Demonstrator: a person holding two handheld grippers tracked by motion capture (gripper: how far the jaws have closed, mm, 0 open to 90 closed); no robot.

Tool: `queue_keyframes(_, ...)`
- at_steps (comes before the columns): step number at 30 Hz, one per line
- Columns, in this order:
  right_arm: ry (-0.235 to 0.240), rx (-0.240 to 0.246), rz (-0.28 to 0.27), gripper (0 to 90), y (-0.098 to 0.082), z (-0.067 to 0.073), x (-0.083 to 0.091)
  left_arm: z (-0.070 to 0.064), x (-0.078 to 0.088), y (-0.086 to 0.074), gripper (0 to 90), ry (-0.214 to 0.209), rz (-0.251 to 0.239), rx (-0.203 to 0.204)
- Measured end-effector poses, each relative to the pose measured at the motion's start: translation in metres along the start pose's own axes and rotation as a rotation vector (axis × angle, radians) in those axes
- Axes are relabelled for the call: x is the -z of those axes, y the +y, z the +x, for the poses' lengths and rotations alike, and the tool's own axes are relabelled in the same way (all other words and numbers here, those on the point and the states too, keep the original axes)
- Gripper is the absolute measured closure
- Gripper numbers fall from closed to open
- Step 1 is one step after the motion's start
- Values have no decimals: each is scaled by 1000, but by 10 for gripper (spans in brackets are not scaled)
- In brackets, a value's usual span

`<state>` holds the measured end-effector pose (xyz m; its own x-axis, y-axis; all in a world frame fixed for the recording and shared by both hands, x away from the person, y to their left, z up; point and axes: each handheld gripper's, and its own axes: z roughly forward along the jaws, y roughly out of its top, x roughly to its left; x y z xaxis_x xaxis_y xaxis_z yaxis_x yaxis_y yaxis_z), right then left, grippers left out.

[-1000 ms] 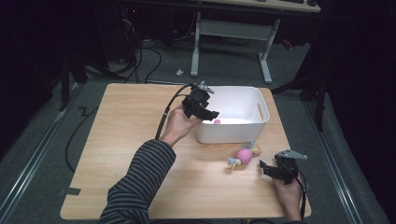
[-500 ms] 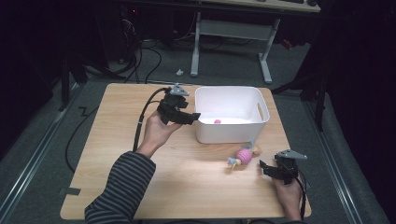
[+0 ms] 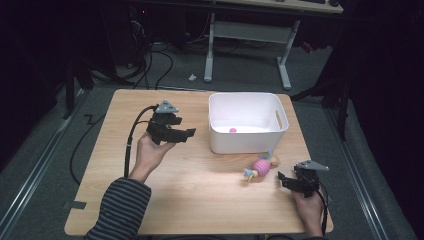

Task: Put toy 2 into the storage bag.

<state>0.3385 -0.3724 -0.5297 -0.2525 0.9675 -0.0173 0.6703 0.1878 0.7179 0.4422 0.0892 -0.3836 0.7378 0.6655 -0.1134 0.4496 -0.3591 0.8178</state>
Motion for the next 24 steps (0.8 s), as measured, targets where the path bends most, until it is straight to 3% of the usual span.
queue_keyframes(24, -1, 1, -1, 274, 0, 0, 0, 22, 23, -65, 304, 25, -22, 126)
